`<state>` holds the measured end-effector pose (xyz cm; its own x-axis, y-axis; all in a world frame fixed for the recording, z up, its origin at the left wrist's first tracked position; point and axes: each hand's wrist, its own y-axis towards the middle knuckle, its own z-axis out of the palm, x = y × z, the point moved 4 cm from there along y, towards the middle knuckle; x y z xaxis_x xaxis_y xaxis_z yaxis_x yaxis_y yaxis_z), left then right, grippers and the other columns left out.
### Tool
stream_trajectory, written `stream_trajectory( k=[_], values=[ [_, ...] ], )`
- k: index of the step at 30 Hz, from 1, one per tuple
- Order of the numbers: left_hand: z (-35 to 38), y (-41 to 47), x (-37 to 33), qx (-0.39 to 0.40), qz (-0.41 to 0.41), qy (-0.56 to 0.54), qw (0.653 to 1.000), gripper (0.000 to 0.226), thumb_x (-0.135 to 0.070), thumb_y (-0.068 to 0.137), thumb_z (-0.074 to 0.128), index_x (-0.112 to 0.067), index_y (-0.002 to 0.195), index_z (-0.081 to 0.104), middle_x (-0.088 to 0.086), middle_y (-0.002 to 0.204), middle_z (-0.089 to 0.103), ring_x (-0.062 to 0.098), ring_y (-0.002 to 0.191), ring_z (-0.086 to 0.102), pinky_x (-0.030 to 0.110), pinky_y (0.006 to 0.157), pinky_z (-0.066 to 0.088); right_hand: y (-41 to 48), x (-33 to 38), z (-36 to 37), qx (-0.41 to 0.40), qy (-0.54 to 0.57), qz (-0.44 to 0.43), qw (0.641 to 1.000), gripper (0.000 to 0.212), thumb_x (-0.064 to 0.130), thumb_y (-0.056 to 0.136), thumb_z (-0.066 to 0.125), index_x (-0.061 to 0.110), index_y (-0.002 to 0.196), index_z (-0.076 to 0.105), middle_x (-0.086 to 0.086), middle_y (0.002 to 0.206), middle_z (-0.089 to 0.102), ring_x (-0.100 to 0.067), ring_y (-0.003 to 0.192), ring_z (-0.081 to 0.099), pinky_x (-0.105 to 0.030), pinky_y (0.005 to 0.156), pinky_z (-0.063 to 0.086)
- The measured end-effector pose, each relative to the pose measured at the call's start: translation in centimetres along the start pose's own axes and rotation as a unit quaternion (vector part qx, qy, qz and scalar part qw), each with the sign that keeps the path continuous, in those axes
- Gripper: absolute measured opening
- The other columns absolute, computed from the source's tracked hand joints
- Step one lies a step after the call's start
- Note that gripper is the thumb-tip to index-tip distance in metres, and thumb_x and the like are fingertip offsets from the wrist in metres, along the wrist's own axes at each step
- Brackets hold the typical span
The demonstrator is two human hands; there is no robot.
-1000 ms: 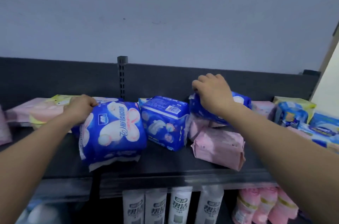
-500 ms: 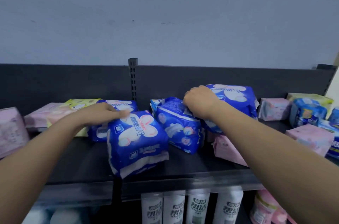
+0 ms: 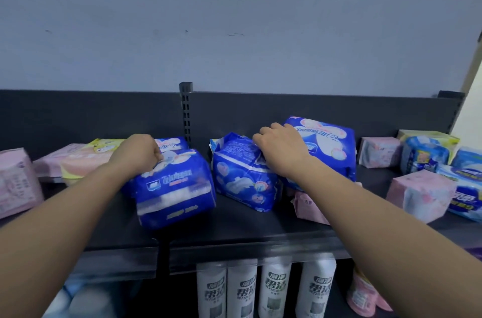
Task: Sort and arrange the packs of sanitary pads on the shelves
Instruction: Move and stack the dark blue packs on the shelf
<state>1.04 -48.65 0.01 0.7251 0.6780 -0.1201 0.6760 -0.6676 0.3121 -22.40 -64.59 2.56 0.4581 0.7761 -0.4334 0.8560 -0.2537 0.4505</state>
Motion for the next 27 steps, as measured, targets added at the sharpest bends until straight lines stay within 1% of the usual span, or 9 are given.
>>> stream_trajectory(
  k=[5,9,11,14,16,19,21,24,27],
  values=[
    [0.0,-1.0,-1.0,-0.048,-0.006,-0.018,0.999,0.017,-0.019,0.09,0.062,-0.012,0.091,0.077,0.01,0.099,0.072,0.029,0.085,0.062,0.029,0.067,0.041,-0.1,-0.6,-0.7,-0.013,0.012,0.038,0.999,0.011,0.021,0.093,0.052,0.018,0.102,0.057,-0.001,0.104,0.059,-0.023,0.099,0.05,-0.031,0.073,0.029],
    [-1.6,-1.8,-0.9,-0.137,-0.04,-0.114,0.983,0.032,-0.014,0.09,0.062,-0.004,0.059,0.063,0.018,0.084,0.066,0.03,0.071,0.051,0.031,0.062,0.034,0.1,-2.8,-2.0,-0.052,0.008,0.112,0.992,0.014,0.012,0.09,0.05,0.015,0.101,0.059,-0.002,0.105,0.057,-0.024,0.104,0.047,-0.031,0.07,0.029],
    [-3.3,-2.2,-0.9,-0.189,-0.056,-0.169,0.966,0.037,-0.014,0.09,0.062,-0.002,0.056,0.059,0.02,0.078,0.065,0.032,0.07,0.051,0.032,0.063,0.033,0.2,-4.2,-2.9,-0.074,0.05,0.158,0.983,0.018,0.008,0.089,0.049,0.012,0.104,0.057,-0.005,0.109,0.056,-0.027,0.104,0.05,-0.034,0.065,0.031],
    [-5.9,-2.5,-0.8,-0.262,-0.079,-0.287,0.918,0.025,-0.014,0.089,0.064,0.003,0.071,0.07,0.022,0.083,0.069,0.036,0.082,0.062,0.036,0.073,0.044,0.6,-6.1,-4.7,-0.145,0.101,0.205,0.963,0.017,0.002,0.085,0.047,0.007,0.098,0.056,-0.012,0.104,0.055,-0.037,0.088,0.056,-0.036,0.059,0.029],
    [-6.9,-2.7,-0.8,-0.273,-0.106,-0.393,0.872,0.019,-0.014,0.085,0.067,-0.009,0.069,0.075,0.009,0.076,0.071,0.023,0.078,0.064,0.037,0.077,0.049,1.1,-6.8,-5.8,-0.192,0.163,0.22,0.942,0.012,0.001,0.083,0.048,0.006,0.092,0.055,-0.014,0.099,0.055,-0.038,0.079,0.054,-0.035,0.058,0.028],
    [-8.0,-4.1,-1.1,-0.241,-0.113,-0.522,0.81,0.041,-0.007,0.078,0.065,-0.019,0.038,0.06,-0.012,0.041,0.05,0.001,0.047,0.043,0.019,0.05,0.039,2.1,-6.4,-7.4,-0.238,0.255,0.217,0.912,0.005,0.006,0.086,0.048,0.011,0.084,0.049,-0.007,0.089,0.052,-0.029,0.073,0.047,-0.032,0.061,0.028],
    [-8.9,-5.6,-1.1,-0.235,-0.117,-0.579,0.772,0.035,-0.005,0.069,0.064,-0.017,0.038,0.055,-0.008,0.043,0.047,0.009,0.046,0.038,0.021,0.05,0.033,2.6,-5.4,-8.1,-0.252,0.303,0.207,0.895,0.008,0.007,0.088,0.048,0.013,0.082,0.046,-0.003,0.086,0.05,-0.023,0.074,0.044,-0.03,0.064,0.026],
    [-9.9,-8.3,0.3,-0.26,-0.155,-0.602,0.739,0.049,0.003,0.074,0.057,-0.015,0.029,0.045,-0.012,0.032,0.037,0.008,0.037,0.033,0.022,0.046,0.029,3.1,-3.2,-8.7,-0.264,0.379,0.185,0.867,0.01,0.007,0.087,0.051,0.012,0.08,0.047,-0.002,0.082,0.052,-0.02,0.075,0.044,-0.03,0.064,0.026],
    [-10.7,-11.8,2.0,-0.299,-0.176,-0.613,0.71,0.025,-0.003,0.065,0.057,-0.012,0.048,0.041,-0.011,0.032,0.035,0.016,0.052,0.032,0.026,0.052,0.027,3.3,-0.4,-9.2,-0.267,0.438,0.165,0.843,0.012,0.009,0.088,0.052,0.012,0.079,0.047,-0.001,0.081,0.053,-0.019,0.074,0.045,-0.029,0.063,0.027]
  ],
)
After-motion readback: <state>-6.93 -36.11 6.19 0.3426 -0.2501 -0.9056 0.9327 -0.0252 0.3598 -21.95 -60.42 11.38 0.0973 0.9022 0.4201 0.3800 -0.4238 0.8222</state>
